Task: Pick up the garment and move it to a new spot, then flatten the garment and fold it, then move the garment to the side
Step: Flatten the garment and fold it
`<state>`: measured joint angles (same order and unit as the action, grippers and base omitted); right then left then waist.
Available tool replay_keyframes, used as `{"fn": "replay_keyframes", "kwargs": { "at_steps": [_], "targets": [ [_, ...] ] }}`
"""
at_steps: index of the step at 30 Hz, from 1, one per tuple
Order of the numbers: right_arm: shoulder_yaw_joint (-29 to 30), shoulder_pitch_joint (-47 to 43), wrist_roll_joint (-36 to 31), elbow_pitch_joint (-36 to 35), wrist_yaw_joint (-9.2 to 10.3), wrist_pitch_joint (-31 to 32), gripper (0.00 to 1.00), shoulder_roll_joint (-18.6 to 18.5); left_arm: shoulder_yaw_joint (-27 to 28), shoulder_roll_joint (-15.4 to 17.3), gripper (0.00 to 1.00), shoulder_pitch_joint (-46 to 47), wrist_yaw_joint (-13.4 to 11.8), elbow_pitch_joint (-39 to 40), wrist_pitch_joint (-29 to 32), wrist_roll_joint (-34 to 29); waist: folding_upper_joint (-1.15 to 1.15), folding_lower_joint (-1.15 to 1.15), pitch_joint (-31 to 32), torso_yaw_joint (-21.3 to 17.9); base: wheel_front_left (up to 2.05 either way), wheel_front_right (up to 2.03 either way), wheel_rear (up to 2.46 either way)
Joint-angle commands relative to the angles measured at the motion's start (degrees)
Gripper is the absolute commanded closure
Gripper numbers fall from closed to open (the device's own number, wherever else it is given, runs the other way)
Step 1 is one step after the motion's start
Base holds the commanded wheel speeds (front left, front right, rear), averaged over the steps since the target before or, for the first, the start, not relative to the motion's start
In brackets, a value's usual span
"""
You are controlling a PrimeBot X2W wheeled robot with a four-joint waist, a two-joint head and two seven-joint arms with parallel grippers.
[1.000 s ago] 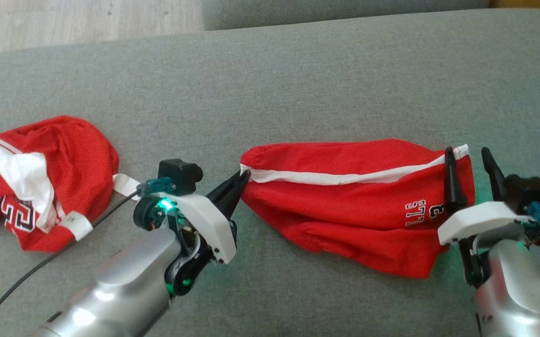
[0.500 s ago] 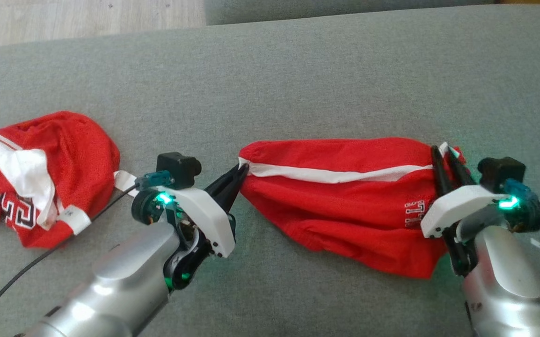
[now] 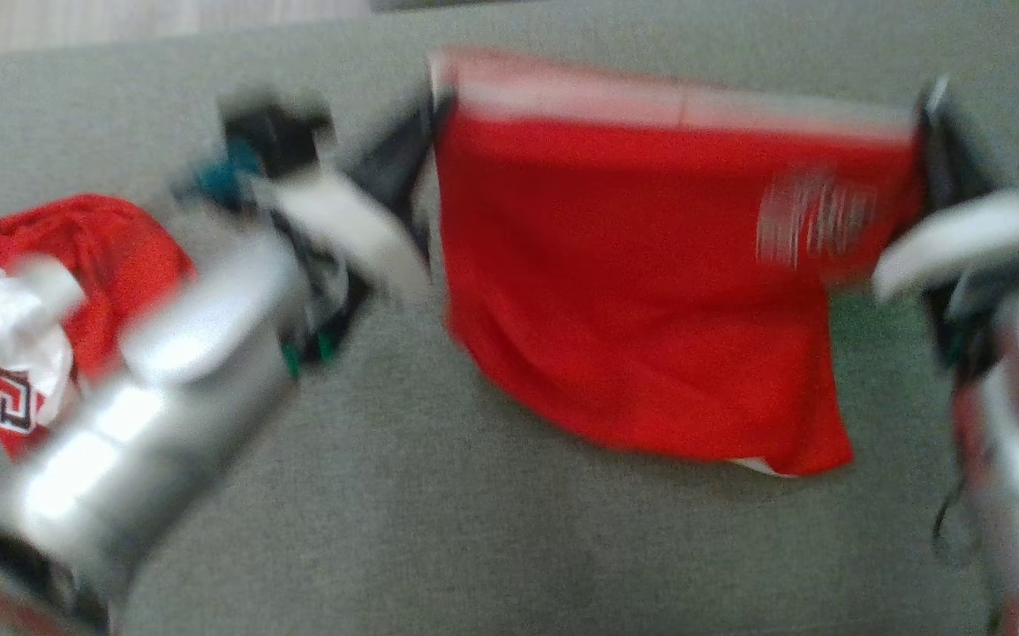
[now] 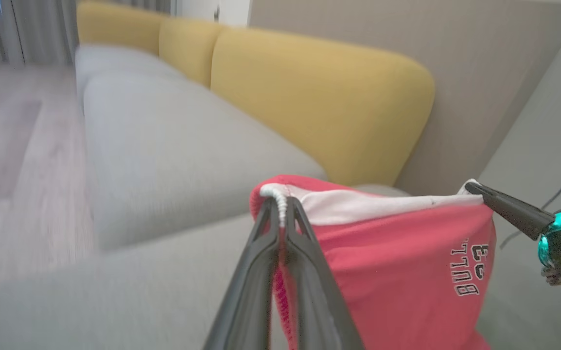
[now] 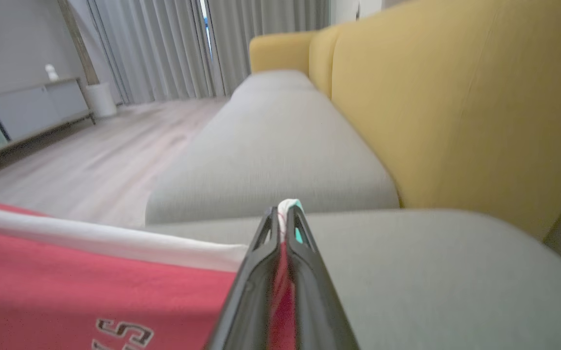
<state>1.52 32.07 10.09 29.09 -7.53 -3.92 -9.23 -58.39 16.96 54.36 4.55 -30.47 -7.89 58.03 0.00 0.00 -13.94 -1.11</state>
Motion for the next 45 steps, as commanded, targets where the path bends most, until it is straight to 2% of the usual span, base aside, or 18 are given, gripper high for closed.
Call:
{"fn": "replay_keyframes", "kwargs": {
  "at_steps": [1, 5, 10, 13, 16, 22, 23, 28, 31, 36, 41, 45],
  "targets": [
    [-1.15, 6.51, 1.05, -3.15, 0.04, 0.16, 1.00, -1.52, 4.01, 1.85, 1.00, 7.28, -0.04, 0.94, -1.52, -1.11, 0.00, 0.00, -2.88, -0.95, 0.00, 0.00, 0.00],
    [-0.76, 19.24, 2.94, -4.21, 0.04, -1.08, 1.00, -4.16, 7.58, 0.43, 1.00, 19.75, -0.16, -2.07, -4.67, -4.48, 0.00, 0.00, -8.13, -1.80, 0.00, 0.00, 0.00],
    [-0.13, 31.77, 2.32, -3.04, 0.04, -4.72, 1.00, -5.35, 13.05, -1.85, 1.00, 30.78, -0.25, -6.33, -6.98, -9.00, 0.00, 0.00, -12.61, -2.39, 0.00, 0.00, 0.00],
    [-0.26, 35.14, 2.08, -2.23, 0.04, -6.91, 1.00, -5.80, 18.90, -2.83, 1.00, 31.89, 0.29, -4.44, -7.07, -12.24, 0.00, 0.00, -13.75, -2.38, 0.00, 0.00, 0.00],
    [0.41, 34.65, 2.25, -1.96, 0.04, -8.57, 1.00, -5.98, 22.34, -3.38, 1.00, 27.76, 1.42, -2.74, -7.08, -14.95, 0.00, 0.00, -13.65, -2.01, 0.00, 0.00, 0.00],
    [2.01, 23.35, 2.49, -3.42, 0.04, -10.03, 1.00, -4.60, 21.81, -3.05, 1.00, 12.28, 2.77, 0.57, -7.09, -16.99, 0.00, 0.00, -10.18, -0.87, 0.00, 0.00, 0.00],
    [2.01, 23.35, 2.49, -3.42, 0.04, -10.03, 1.00, -4.60, 21.81, -3.05, 1.00, 12.28, 2.77, 0.57, -7.09, -16.99, 0.00, 0.00, -10.18, -0.87, 0.00, 0.00, 0.00],
    [3.79, 7.89, 3.06, -7.51, 0.04, -10.29, 1.00, -1.69, 24.74, -1.15, 1.00, -4.67, 2.86, 7.92, -7.10, -20.46, 0.00, 0.00, -4.36, -0.26, 0.00, 0.00, 0.00],
    [4.90, -2.00, 3.16, -10.30, 0.04, -9.60, 1.00, 0.28, 26.99, -0.53, 1.00, -16.09, 2.11, 12.18, -7.10, -24.04, 0.00, 0.00, -0.13, 0.02, 0.00, 0.00, 0.00],
    [7.43, -16.60, 2.80, -15.61, 0.04, -7.01, 1.00, 2.93, 28.02, -1.34, 1.00, -33.59, 0.58, 16.70, -7.10, -27.91, 0.00, 0.00, 6.73, 0.49, 0.00, 0.00, 0.00],
    [9.40, -28.38, 2.86, -22.27, 0.04, -3.59, 1.00, 5.04, 27.18, -2.87, 1.00, -47.17, -1.21, 18.79, -7.10, -28.17, 0.00, 0.00, 11.65, 1.46, 0.00, 0.00, 0.00],
    [11.14, -35.39, 2.76, -28.32, 0.04, -1.23, 1.00, 5.94, 26.07, -3.33, 1.00, -54.46, -2.79, 20.96, -6.47, -26.63, 0.00, 0.00, 14.21, 2.63, 0.00, 0.00, 0.00]
  ]
}}
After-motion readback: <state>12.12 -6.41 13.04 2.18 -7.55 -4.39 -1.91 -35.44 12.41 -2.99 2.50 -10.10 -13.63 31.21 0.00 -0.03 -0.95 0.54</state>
